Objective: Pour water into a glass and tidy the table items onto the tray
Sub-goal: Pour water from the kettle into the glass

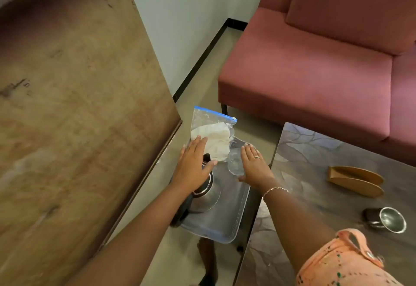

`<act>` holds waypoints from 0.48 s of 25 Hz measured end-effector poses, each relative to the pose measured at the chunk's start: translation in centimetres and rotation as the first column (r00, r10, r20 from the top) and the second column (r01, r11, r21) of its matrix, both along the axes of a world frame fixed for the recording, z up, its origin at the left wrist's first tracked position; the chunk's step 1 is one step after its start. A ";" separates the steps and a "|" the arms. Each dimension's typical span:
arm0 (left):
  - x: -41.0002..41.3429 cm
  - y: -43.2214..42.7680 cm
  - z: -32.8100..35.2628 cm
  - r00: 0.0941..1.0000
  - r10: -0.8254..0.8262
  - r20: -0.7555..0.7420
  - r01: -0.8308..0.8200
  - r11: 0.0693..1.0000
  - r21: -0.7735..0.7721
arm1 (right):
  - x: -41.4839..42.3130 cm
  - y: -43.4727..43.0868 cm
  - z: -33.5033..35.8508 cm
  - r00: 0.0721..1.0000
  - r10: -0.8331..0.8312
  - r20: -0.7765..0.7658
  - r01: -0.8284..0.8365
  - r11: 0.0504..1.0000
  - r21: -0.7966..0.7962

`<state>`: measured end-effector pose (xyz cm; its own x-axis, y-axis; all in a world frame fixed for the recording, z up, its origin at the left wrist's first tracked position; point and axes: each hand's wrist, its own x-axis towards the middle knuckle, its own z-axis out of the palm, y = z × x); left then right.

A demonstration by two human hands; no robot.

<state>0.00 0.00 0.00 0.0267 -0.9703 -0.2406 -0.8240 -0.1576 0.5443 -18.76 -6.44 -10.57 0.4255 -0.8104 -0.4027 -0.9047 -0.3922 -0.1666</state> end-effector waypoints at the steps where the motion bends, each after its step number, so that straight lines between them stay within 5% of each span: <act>1: 0.3 -0.4 -0.4 1.000 0.011 -0.004 -0.011 1.000 -0.008 | 0.3 -0.3 -0.6 1.000 -0.002 -0.016 0.002 1.000 0.003; 12: 0.3 -1.9 -0.5 0.979 0.083 -0.184 -0.094 0.994 -0.052 | 2.0 -1.7 -5.3 0.991 -0.128 0.030 0.129 0.991 -0.037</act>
